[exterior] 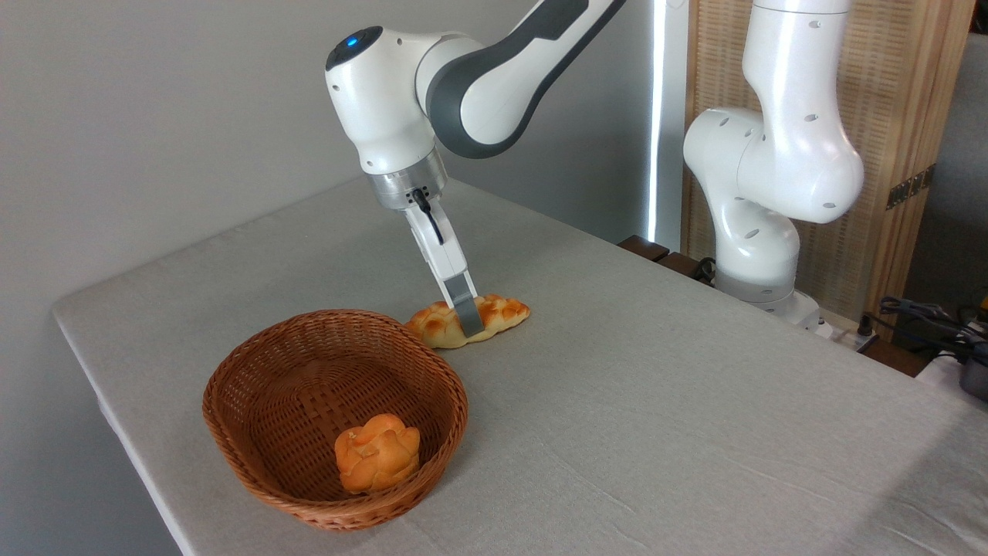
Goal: Put bread into the basket
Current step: 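Close the gripper on the middle of the braided roll, then lift the braided roll and carry it over the wicker basket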
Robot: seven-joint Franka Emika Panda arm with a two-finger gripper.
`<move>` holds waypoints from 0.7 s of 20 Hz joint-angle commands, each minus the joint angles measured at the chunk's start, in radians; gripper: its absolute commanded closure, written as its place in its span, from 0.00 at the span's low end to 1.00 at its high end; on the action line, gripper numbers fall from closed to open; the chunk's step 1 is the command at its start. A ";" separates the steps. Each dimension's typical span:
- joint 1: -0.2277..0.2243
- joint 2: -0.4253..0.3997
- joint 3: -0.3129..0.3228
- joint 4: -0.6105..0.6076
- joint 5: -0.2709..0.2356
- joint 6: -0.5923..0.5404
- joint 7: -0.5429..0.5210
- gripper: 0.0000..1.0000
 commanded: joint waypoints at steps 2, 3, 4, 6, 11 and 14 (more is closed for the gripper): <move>-0.004 -0.009 0.003 0.009 -0.002 -0.056 0.014 0.70; -0.004 -0.011 0.003 0.022 -0.002 -0.081 0.014 0.70; -0.004 -0.012 0.003 0.045 -0.002 -0.122 0.013 0.70; -0.002 -0.011 0.012 0.119 0.000 -0.232 0.016 0.69; 0.005 -0.006 0.136 0.291 -0.034 -0.307 0.007 0.67; 0.004 0.023 0.203 0.352 -0.129 -0.216 -0.024 0.64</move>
